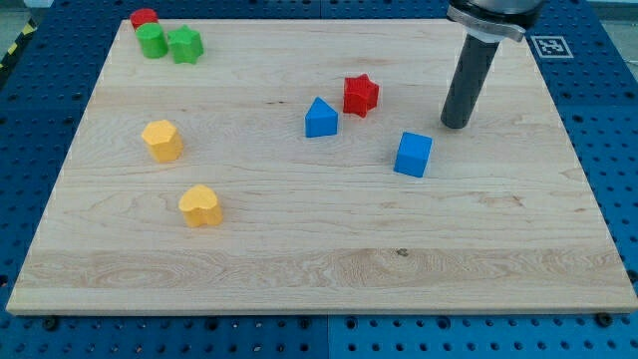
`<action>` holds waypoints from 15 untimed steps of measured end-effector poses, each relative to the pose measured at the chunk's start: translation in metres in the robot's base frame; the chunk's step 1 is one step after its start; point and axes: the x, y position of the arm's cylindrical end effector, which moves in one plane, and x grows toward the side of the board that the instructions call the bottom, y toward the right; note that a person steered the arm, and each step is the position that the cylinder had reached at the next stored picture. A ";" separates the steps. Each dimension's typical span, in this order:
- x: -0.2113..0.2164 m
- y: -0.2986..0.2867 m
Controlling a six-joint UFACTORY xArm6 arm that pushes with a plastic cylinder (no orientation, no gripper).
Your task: Push the red star closer to the group of blocks
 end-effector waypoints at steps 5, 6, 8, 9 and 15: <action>-0.030 -0.109; -0.038 -0.113; -0.063 -0.149; -0.085 -0.169; -0.188 -0.259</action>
